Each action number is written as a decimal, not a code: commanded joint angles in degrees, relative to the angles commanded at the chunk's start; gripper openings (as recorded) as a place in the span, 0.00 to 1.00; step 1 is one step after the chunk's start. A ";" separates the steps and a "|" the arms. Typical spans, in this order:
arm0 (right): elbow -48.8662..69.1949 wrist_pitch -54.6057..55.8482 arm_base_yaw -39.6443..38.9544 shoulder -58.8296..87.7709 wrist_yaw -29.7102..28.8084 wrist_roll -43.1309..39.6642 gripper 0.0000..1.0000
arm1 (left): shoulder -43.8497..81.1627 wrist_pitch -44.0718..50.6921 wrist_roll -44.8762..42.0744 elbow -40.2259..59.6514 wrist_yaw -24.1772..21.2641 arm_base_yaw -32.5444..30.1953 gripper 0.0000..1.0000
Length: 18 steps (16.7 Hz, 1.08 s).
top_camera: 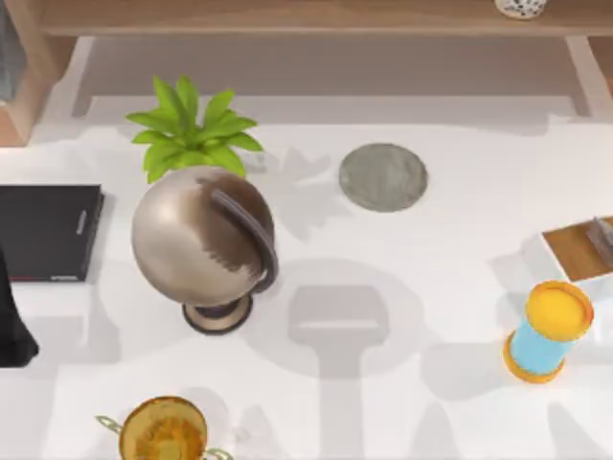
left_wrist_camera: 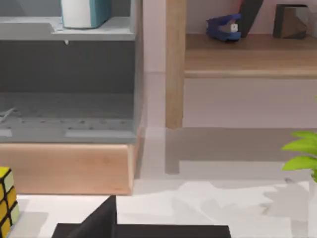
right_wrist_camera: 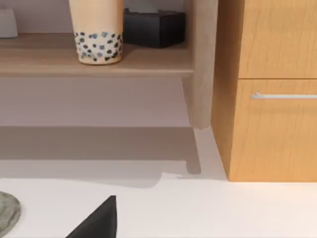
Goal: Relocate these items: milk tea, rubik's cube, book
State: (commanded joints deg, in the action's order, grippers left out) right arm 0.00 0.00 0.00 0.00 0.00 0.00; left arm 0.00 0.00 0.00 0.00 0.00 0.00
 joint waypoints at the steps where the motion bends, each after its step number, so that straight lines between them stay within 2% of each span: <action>1: 0.00 0.00 0.00 0.00 0.00 0.00 1.00 | 0.00 0.00 0.00 0.00 0.00 0.00 1.00; 5: 2.89 2.23 -0.81 3.59 -0.77 0.19 1.00 | 0.00 0.00 0.00 0.00 0.00 0.00 1.00; 8: 9.18 7.05 -2.49 12.63 -2.62 0.41 1.00 | 0.00 0.00 0.00 0.00 0.00 0.00 1.00; 18: 38.24 28.93 -10.55 69.40 -11.86 -0.18 1.00 | 0.00 0.00 0.00 0.00 0.00 0.00 1.00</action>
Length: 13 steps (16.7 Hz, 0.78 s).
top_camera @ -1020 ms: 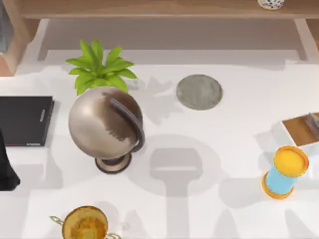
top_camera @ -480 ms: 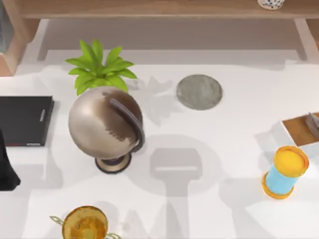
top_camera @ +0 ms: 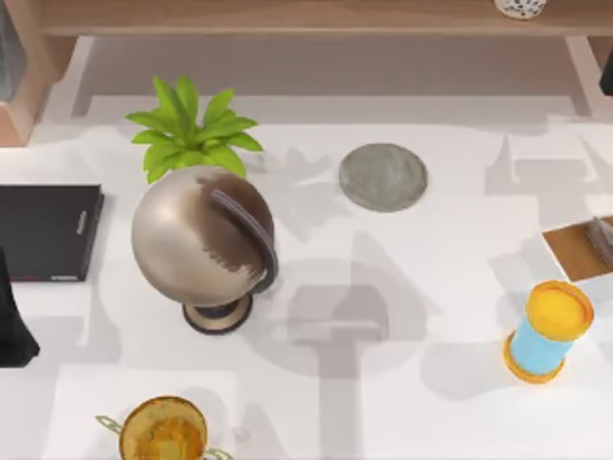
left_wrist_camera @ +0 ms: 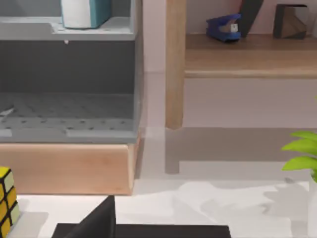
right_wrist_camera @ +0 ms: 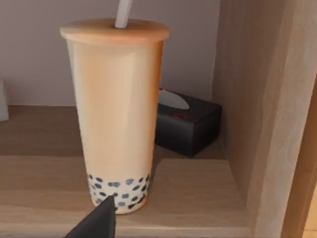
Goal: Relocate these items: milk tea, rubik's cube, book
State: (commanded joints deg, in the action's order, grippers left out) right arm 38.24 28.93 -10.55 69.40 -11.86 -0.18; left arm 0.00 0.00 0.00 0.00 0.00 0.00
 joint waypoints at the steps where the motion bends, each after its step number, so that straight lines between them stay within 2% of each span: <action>1: 2.76 2.07 -0.77 5.34 -0.88 -0.08 1.00 | 0.00 0.00 0.00 0.00 0.00 0.00 1.00; 7: 16.70 12.75 -4.49 28.34 -5.08 0.08 1.00 | 0.00 0.00 0.00 0.00 0.00 0.00 1.00; 13: 20.96 16.09 -5.56 34.62 -6.26 0.36 1.00 | 0.00 0.00 0.00 0.00 0.00 0.00 1.00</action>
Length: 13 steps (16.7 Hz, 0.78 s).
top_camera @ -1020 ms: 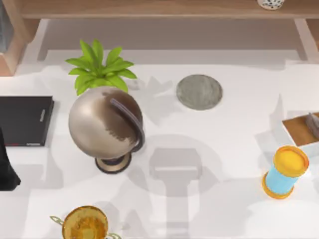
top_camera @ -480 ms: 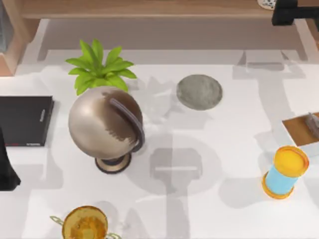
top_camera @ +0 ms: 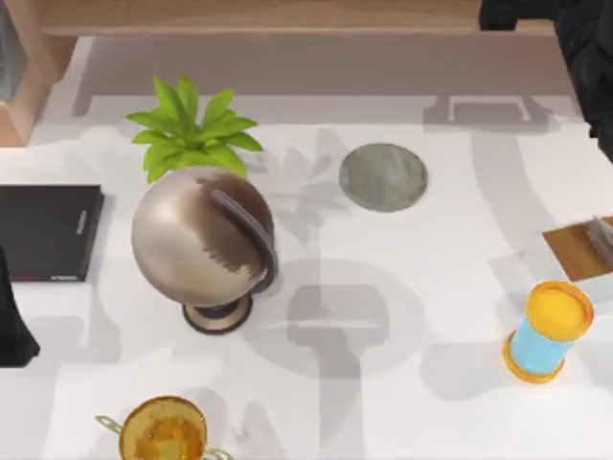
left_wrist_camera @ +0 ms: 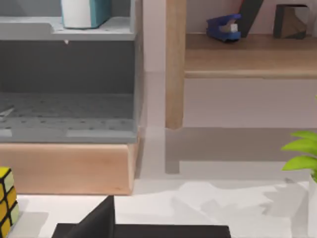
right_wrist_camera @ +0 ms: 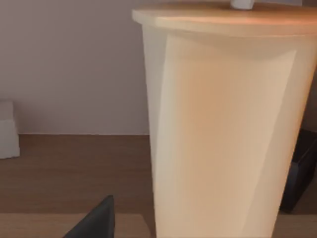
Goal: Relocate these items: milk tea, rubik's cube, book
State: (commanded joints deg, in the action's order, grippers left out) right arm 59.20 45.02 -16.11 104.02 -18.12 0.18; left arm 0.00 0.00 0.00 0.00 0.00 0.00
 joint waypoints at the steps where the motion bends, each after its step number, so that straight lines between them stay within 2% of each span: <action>1: 0.00 0.00 0.00 0.00 0.00 0.00 1.00 | 0.00 0.00 0.00 0.00 0.00 0.00 1.00; 6: 1.97 -0.64 0.52 1.43 0.42 0.01 1.00 | 0.00 0.00 0.00 0.00 0.00 0.00 1.00; 13: 17.26 -5.09 2.55 12.08 2.38 -0.06 1.00 | 0.00 0.00 0.00 0.00 0.00 0.00 1.00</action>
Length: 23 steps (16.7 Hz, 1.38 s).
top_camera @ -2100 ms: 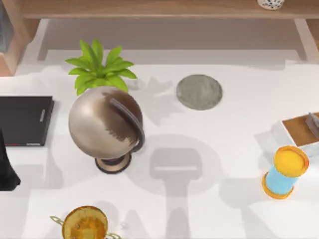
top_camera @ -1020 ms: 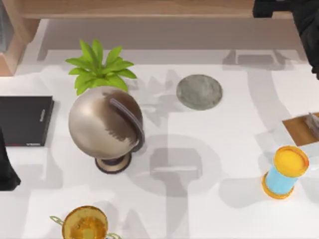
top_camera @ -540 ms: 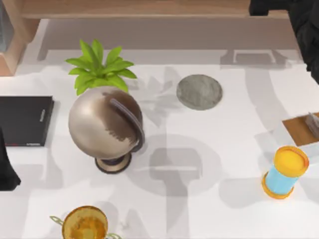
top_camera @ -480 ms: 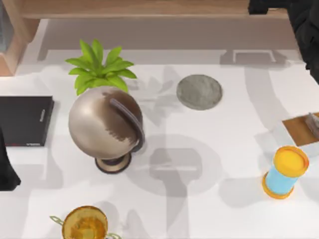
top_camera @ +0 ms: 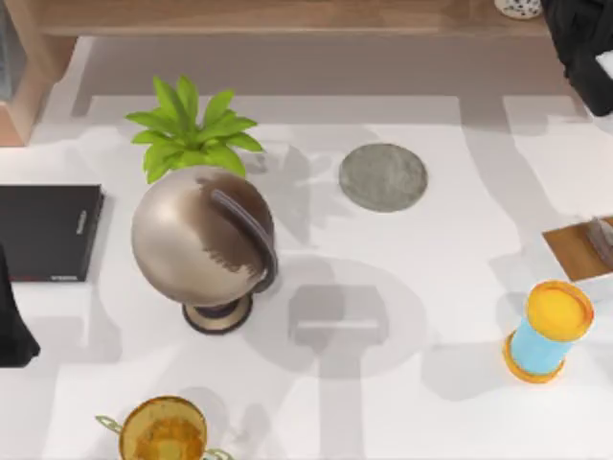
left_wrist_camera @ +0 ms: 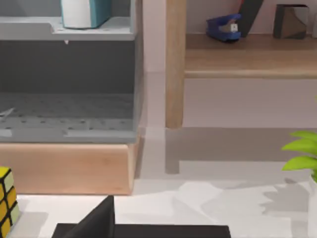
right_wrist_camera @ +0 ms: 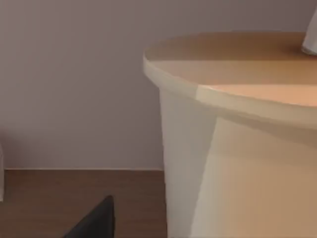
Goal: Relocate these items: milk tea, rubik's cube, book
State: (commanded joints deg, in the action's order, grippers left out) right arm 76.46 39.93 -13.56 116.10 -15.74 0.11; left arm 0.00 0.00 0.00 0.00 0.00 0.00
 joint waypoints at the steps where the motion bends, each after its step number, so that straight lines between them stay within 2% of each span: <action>1: 1.83 -0.61 0.27 1.21 0.26 -0.01 1.00 | 0.00 0.00 0.00 0.00 0.00 0.00 1.00; 7: 4.11 -1.38 0.64 2.77 0.60 -0.01 1.00 | 0.00 0.00 0.00 0.00 0.00 0.00 1.00; 20: 4.11 -1.38 0.64 2.77 0.60 -0.01 0.02 | 0.00 0.00 0.00 0.00 0.00 0.00 1.00; 23: 4.11 -1.38 0.64 2.77 0.60 -0.01 0.00 | 0.00 0.00 0.00 0.00 0.00 0.00 1.00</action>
State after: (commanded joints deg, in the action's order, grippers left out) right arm 80.58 38.56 -12.91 118.87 -15.14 0.10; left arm 0.00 0.00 0.00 0.00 0.00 0.00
